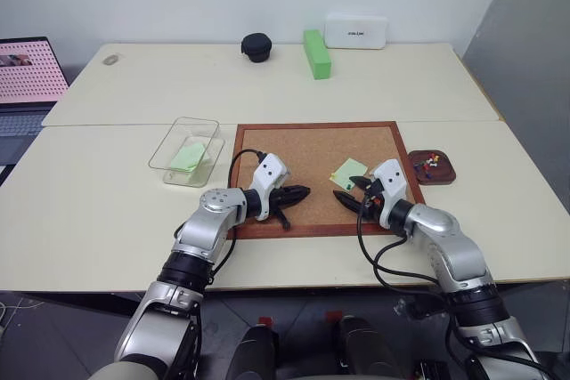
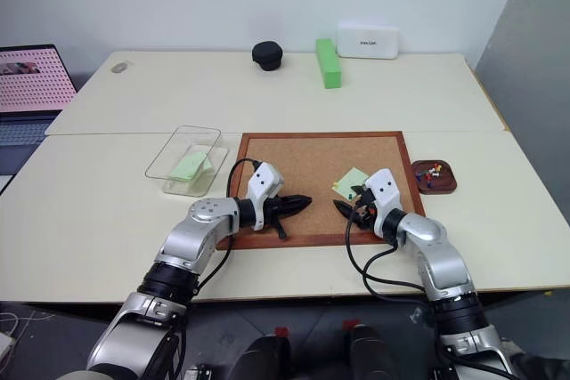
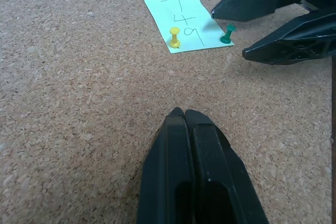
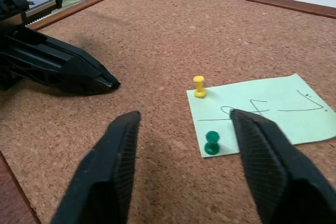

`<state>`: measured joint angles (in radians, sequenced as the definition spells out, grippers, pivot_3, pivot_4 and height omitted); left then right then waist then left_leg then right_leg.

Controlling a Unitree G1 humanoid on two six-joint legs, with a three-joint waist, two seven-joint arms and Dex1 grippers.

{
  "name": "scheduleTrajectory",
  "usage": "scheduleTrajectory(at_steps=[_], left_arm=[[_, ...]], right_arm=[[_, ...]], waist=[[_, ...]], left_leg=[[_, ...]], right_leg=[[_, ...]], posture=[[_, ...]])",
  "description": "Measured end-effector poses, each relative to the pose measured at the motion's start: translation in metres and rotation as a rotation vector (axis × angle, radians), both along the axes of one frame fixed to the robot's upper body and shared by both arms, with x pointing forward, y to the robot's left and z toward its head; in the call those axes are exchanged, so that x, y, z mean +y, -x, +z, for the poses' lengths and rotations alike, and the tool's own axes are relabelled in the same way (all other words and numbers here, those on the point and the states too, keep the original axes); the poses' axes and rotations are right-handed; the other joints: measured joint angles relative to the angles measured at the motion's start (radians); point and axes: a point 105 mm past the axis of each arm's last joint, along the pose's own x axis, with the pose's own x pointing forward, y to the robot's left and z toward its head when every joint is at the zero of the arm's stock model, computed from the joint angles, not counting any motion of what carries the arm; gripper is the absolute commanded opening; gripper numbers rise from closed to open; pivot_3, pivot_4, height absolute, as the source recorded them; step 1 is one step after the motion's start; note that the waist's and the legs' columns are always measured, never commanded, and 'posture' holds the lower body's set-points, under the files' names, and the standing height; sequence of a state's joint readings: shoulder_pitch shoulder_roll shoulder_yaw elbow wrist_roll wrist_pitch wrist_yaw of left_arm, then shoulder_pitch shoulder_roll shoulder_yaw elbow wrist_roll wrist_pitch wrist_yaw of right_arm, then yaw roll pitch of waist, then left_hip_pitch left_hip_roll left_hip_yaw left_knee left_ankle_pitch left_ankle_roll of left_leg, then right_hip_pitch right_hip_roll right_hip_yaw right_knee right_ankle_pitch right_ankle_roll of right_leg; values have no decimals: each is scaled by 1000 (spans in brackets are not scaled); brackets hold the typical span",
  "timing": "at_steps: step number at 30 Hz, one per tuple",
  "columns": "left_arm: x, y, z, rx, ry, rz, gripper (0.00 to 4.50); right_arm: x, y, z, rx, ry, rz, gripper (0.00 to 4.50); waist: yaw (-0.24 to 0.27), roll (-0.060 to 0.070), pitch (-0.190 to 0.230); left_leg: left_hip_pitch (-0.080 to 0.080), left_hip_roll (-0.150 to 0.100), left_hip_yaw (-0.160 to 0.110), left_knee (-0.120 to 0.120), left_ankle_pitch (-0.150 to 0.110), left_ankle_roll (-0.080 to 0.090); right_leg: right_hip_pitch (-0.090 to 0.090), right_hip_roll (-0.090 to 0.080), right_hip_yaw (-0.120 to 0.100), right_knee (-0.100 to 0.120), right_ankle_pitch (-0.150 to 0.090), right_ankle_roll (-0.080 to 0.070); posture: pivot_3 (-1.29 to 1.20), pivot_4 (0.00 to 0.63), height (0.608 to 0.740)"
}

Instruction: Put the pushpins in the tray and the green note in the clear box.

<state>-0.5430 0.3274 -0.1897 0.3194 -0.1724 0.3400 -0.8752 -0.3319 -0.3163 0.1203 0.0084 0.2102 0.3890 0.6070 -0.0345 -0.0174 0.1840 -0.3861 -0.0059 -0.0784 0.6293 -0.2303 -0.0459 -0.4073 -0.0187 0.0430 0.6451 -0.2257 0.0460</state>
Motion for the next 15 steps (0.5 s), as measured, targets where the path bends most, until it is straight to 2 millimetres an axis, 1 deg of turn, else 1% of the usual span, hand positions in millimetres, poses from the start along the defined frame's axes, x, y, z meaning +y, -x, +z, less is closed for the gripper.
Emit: scheduleTrajectory(at_steps=[1,4,5,11,15], left_arm=[[0,0,0,0,0,0,0],[0,0,0,2,0,1,0],[0,0,0,3,0,2,0],[0,0,0,5,0,2,0],[0,0,0,6,-1,2,0]], right_arm=[[0,-1,0,-1,5,-2,1856],[-1,-4,0,-5,24,-12,1437],[-2,-5,0,-7,33,-14,1190],[-6,-9,0,-10,50,-38,48],[-6,-10,0,-12,58,-39,10]], waist=[[0,0,0],[-1,0,0],[-1,0,0],[-1,0,0],[-1,0,0]], left_leg=[[0,0,0,0,0,0],[0,0,0,0,0,0],[0,0,0,0,0,0],[0,0,0,0,0,0],[0,0,0,0,0,0]], right_leg=[[0,0,0,0,0,0],[0,0,0,0,0,0],[0,0,0,0,0,0],[0,0,0,0,0,0],[0,0,0,0,0,0]], posture=[[0,150,740],[0,150,740],[0,150,740],[0,150,740],[0,150,740]])
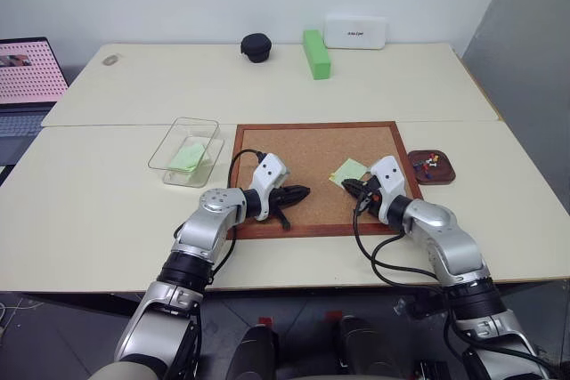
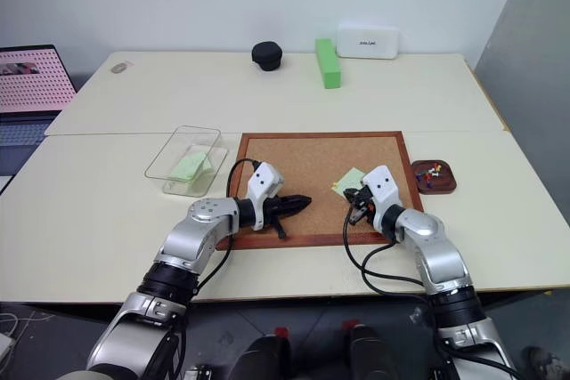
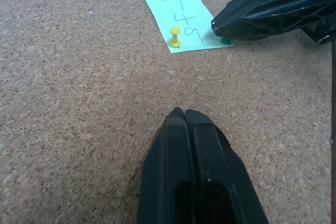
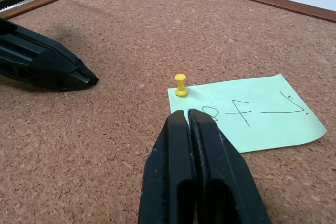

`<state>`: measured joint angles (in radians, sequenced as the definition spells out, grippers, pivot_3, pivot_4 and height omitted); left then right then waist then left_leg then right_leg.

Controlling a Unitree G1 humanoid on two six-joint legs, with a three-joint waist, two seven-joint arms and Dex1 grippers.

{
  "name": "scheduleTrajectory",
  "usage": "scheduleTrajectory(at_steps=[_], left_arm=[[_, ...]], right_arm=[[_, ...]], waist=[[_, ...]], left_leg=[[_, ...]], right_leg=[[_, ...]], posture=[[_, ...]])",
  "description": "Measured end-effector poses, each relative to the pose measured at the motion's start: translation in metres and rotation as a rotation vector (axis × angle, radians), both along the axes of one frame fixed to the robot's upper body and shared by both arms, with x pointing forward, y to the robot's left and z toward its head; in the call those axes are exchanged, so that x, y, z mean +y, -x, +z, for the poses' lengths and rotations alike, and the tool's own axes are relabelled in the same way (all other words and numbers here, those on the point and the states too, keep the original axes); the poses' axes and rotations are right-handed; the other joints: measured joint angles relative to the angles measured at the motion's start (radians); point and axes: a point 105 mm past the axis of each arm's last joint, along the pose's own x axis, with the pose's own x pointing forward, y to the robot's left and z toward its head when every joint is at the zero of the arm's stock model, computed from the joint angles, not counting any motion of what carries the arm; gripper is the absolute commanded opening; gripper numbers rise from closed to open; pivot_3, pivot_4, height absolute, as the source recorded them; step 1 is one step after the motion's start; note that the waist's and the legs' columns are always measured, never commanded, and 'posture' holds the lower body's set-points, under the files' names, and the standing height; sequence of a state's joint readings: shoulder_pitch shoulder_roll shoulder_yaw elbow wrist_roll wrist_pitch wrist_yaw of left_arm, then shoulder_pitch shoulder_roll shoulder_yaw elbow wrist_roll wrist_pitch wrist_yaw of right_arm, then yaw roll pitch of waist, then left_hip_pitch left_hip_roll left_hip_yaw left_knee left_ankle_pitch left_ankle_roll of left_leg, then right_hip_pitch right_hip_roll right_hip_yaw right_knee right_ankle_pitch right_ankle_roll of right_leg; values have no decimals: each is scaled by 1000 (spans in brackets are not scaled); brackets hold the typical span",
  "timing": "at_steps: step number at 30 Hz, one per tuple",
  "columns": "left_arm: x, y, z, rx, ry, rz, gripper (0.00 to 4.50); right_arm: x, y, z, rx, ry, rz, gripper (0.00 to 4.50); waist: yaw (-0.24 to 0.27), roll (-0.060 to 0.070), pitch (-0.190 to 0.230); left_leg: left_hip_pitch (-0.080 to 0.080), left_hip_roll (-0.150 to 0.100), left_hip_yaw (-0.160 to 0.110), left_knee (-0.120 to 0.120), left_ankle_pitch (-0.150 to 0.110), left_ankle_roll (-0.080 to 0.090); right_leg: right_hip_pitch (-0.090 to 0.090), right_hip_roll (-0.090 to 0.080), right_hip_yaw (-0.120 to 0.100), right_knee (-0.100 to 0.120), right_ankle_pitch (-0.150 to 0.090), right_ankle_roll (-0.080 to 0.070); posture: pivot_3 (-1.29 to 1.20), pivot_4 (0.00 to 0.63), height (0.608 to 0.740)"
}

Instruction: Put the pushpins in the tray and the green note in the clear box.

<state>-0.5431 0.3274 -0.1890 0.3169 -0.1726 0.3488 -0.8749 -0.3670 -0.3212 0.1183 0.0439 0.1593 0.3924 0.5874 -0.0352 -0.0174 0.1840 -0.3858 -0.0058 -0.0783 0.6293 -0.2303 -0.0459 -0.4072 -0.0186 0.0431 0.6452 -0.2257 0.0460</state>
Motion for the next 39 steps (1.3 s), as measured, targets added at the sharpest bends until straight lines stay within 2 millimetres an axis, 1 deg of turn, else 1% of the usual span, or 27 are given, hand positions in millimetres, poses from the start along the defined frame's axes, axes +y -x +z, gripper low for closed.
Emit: scheduleTrajectory(at_steps=[5,10,11,14,16,21,23,25,26,28,29,33,36,39], left_arm=[[0,0,0,1,0,0,0],[-1,0,1,-3,1,-2,0],[-1,0,1,-2,1,-1,0],[0,0,1,1,3,6,0],[0,-1,1,2,3,10,0],[0,-1,1,4,3,9,0],[-1,-1,2,3,2,7,0],[-1,-1,2,3,2,7,0],[-1,-1,2,4,1,7,0],[-1,-1,2,4,1,7,0],[-1,-1,2,4,0,7,0],[0,-1,2,4,0,6,0],[0,-1,2,7,0,2,0],[0,-1,1,9,0,0,0]], right_arm=[[0,0,0,0,4,-1,10],[-2,2,4,10,-6,-6,10],[-2,3,7,12,-21,-6,10],[0,6,28,-40,-59,8,10],[-1,7,37,-63,-66,9,10],[-2,9,40,-57,-77,7,10],[-6,10,41,-57,-87,-18,10],[-17,7,42,-63,-93,-81,10],[-26,3,43,-68,-96,-136,10],[-48,-5,44,-83,-90,-269,10],[-65,-11,42,-87,-75,-367,10],[-108,-21,37,-82,-58,-592,10],[-137,-26,41,-85,-83,-730,10],[-144,-27,41,-87,-83,-751,10]], waist=[[0,0,0],[2,0,0],[2,0,0],[1,0,0],[1,0,0],[1,0,0],[2,0,0],[3,0,0],[3,0,0],[3,0,0],[3,0,0],[2,0,0],[2,0,0],[2,0,0]], left_leg=[[0,0,0,0,0,0],[0,0,0,0,0,0],[-1,0,0,0,0,0],[-1,0,0,0,0,0],[-1,0,0,0,0,0],[0,0,0,0,0,0],[-1,0,0,0,0,0],[-1,0,0,0,0,0],[-1,0,0,0,0,0],[-1,0,0,0,0,0],[-1,0,0,0,0,0],[-1,0,0,0,0,0],[-1,0,0,0,0,0],[-1,0,0,0,0,0]], right_leg=[[0,0,0,0,0,0],[0,0,0,0,0,0],[0,0,0,0,0,0],[0,0,0,0,0,0],[0,0,0,0,0,0],[0,0,0,0,0,0],[0,0,0,0,0,0],[0,0,0,-1,0,0],[0,0,0,-1,0,0],[0,0,0,0,0,0],[0,0,0,0,0,0],[0,0,0,0,0,0],[0,0,0,0,0,0],[0,0,0,0,0,0]], posture=[[0,150,740],[0,150,740],[0,150,740],[0,150,740],[0,150,740],[0,150,740],[0,150,740],[0,150,740],[0,150,740],[0,150,740],[0,150,740],[0,150,740],[0,150,740],[0,150,740]])
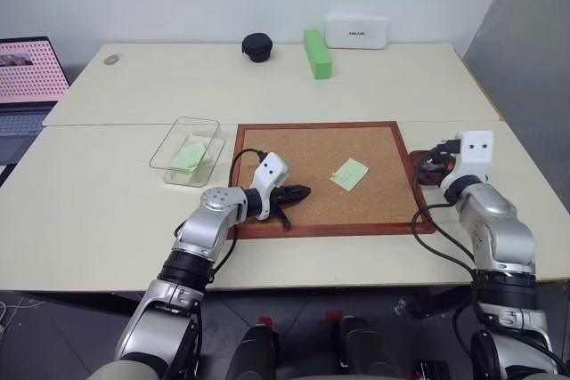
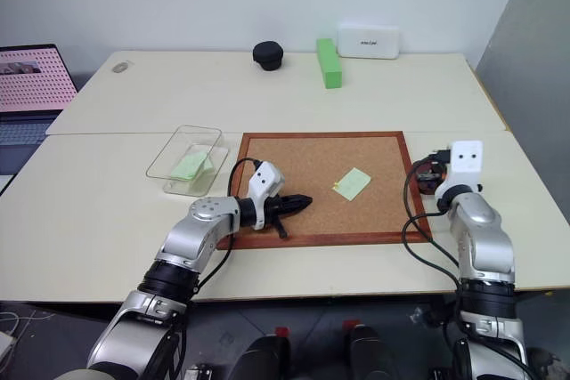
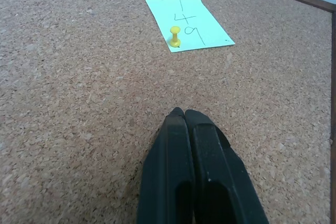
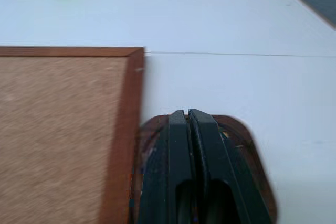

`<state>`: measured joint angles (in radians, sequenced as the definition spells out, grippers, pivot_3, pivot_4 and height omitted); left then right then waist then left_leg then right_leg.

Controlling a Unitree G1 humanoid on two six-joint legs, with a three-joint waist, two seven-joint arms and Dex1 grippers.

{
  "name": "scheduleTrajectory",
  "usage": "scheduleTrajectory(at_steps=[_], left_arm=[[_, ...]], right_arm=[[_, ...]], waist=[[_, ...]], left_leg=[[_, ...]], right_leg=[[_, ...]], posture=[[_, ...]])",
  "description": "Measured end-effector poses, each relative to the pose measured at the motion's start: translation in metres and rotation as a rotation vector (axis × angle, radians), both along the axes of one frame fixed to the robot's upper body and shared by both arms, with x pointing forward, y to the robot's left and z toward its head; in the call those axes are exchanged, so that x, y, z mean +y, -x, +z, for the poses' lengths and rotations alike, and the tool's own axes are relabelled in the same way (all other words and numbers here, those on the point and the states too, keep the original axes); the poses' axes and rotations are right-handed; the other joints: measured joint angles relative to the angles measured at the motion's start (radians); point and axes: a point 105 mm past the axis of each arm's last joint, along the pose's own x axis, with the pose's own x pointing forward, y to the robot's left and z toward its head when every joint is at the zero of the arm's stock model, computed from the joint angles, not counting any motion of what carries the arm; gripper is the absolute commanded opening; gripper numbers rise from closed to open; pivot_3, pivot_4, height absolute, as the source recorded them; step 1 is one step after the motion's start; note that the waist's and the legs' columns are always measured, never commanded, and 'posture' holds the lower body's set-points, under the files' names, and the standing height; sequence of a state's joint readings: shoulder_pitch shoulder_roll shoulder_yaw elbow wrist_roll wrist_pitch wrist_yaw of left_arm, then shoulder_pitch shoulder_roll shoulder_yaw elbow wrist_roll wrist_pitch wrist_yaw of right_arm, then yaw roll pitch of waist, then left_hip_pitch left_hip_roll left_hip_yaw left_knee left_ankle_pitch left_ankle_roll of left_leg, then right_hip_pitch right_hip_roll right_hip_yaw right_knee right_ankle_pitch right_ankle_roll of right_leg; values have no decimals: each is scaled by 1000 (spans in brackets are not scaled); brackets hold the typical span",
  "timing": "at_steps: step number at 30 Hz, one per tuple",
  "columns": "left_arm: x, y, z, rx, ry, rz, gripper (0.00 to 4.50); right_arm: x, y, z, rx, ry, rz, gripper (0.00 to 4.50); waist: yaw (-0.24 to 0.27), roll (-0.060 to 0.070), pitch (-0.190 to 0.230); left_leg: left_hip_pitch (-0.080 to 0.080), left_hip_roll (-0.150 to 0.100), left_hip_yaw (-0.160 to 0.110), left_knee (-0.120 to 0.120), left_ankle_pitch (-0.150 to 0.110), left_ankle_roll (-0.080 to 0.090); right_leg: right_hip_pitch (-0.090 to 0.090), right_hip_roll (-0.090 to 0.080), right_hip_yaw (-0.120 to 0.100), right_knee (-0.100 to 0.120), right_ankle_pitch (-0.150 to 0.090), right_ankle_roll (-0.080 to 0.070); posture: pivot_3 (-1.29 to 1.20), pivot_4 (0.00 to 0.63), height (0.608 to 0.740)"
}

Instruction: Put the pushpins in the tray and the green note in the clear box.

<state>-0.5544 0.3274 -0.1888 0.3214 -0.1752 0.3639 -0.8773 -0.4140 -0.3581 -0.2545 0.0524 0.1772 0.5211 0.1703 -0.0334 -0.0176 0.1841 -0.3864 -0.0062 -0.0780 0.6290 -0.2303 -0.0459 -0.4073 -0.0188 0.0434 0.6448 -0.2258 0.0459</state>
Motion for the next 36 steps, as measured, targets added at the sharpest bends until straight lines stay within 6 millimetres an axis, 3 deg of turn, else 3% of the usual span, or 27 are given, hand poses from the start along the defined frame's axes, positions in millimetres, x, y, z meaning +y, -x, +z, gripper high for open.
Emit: scheduleTrajectory(at_steps=[2,3,10,23,24,31,36], left_arm=[[0,0,0,0,0,0,0],[0,0,0,0,0,0,0],[0,0,0,-1,0,1,0],[0,-1,0,-1,-1,-5,0],[0,-1,0,-1,-1,-5,0],[0,-1,0,-7,-1,-9,0],[0,-1,0,-7,-1,-8,0]], right_arm=[[-1,-1,-4,12,-5,-5,10],[-3,-1,-7,18,-8,-10,355],[-12,-2,-8,22,-27,-54,1666],[-9,-4,-4,0,-11,-30,4105],[-6,-4,-3,-8,-4,-12,4105],[81,8,-3,-65,49,398,4105],[127,16,-9,-82,97,591,4105]], waist=[[0,0,0],[0,0,0],[0,0,0],[0,0,0],[0,0,0],[-1,0,0],[-1,0,0]], left_leg=[[0,0,0,0,0,0],[0,0,0,0,0,0],[0,0,0,0,0,0],[0,0,0,0,0,0],[0,0,0,0,0,0],[0,0,0,0,0,0],[0,0,0,0,0,0]], right_leg=[[0,0,0,0,0,0],[0,0,0,0,0,0],[0,0,0,0,0,0],[0,0,0,0,0,0],[0,0,0,0,0,0],[0,0,0,0,0,0],[0,0,0,0,0,0]], posture=[[0,150,740],[0,150,740],[0,150,740],[0,150,740],[0,150,740],[0,150,740],[0,150,740]])
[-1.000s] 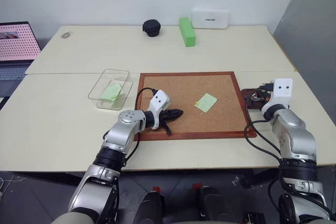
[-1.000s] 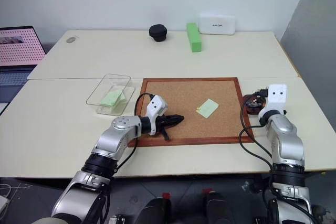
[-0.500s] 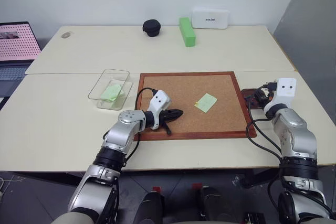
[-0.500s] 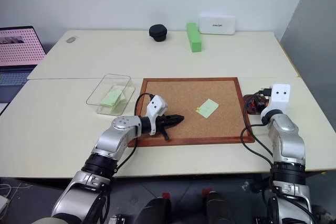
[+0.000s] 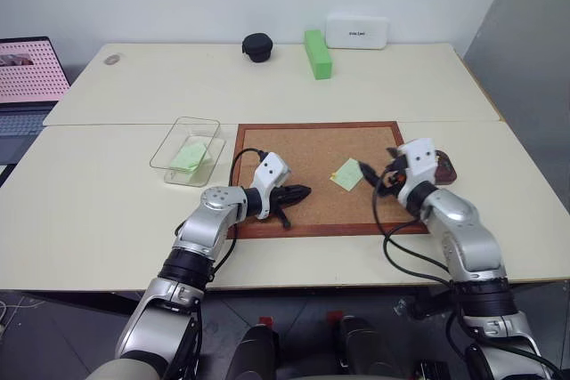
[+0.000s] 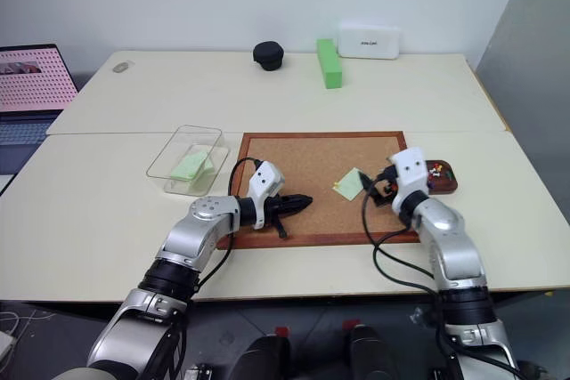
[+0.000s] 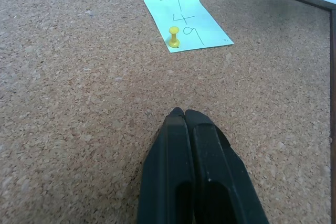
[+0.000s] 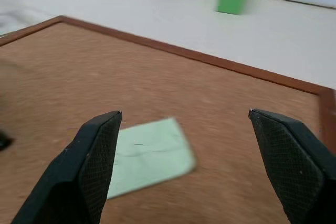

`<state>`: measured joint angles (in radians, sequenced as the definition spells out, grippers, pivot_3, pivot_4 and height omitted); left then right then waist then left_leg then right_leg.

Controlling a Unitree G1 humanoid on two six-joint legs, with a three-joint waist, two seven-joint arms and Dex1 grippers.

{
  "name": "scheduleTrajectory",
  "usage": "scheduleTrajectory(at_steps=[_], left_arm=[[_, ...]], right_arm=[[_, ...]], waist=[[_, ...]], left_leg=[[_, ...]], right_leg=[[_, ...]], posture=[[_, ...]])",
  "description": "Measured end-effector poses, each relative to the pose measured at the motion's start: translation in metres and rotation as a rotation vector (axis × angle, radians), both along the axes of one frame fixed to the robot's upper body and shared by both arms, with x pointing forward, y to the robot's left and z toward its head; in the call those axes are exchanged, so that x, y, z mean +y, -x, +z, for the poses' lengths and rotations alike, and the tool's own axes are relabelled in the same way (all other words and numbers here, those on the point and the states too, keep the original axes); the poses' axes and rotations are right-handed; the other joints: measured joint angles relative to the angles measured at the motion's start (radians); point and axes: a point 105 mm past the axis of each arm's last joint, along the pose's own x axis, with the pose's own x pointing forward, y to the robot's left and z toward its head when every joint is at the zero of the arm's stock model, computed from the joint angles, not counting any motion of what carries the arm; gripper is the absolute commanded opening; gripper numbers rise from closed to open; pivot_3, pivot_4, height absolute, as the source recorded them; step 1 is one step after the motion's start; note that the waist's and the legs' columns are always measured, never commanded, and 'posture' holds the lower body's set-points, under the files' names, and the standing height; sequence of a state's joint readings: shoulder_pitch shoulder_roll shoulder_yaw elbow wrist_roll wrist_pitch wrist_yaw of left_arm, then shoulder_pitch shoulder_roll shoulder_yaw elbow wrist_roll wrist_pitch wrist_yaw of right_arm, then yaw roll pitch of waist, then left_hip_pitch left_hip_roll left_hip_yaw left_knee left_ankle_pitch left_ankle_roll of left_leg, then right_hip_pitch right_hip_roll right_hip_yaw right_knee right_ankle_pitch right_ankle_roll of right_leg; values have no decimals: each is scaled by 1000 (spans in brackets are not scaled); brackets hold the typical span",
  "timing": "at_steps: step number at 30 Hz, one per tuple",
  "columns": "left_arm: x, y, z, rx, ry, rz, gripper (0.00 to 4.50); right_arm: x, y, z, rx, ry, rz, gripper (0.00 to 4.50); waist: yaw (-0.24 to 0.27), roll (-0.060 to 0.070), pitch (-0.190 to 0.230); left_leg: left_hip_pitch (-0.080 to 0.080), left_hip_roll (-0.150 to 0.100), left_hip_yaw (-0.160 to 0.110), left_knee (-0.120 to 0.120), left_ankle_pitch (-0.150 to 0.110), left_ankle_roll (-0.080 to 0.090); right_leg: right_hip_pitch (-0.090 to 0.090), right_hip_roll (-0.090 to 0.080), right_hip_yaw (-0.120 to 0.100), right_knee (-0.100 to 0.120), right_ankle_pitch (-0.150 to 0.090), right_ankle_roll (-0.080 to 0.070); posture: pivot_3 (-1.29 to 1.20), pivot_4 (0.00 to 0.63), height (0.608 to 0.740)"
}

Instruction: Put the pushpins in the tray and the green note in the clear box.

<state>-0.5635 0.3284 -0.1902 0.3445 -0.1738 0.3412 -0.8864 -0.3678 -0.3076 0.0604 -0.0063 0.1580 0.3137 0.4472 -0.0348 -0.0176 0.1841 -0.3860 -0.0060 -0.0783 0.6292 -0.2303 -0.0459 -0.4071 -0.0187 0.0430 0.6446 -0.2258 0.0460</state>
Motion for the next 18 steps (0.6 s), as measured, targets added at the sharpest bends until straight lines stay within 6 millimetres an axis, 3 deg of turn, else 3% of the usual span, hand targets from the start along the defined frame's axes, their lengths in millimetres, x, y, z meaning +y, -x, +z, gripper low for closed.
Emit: scheduleTrajectory(at_steps=[11,17,18], left_arm=[[1,1,0,-7,-2,7,0],[3,2,0,-9,-5,12,0],[2,2,1,-10,-5,13,0]], right_arm=[[47,-5,-22,82,-30,163,4105],[55,-14,-31,125,-30,166,4105],[57,-16,-30,125,-27,163,3923]], waist=[[0,0,0],[-3,0,0],[-3,0,0]], left_leg=[[0,0,0,0,0,0],[0,0,0,-1,0,0],[0,0,0,-1,0,0]], right_leg=[[0,0,0,0,0,0],[0,0,0,0,0,0],[0,0,0,0,0,0]], posture=[[0,150,740],[0,150,740],[0,150,740]])
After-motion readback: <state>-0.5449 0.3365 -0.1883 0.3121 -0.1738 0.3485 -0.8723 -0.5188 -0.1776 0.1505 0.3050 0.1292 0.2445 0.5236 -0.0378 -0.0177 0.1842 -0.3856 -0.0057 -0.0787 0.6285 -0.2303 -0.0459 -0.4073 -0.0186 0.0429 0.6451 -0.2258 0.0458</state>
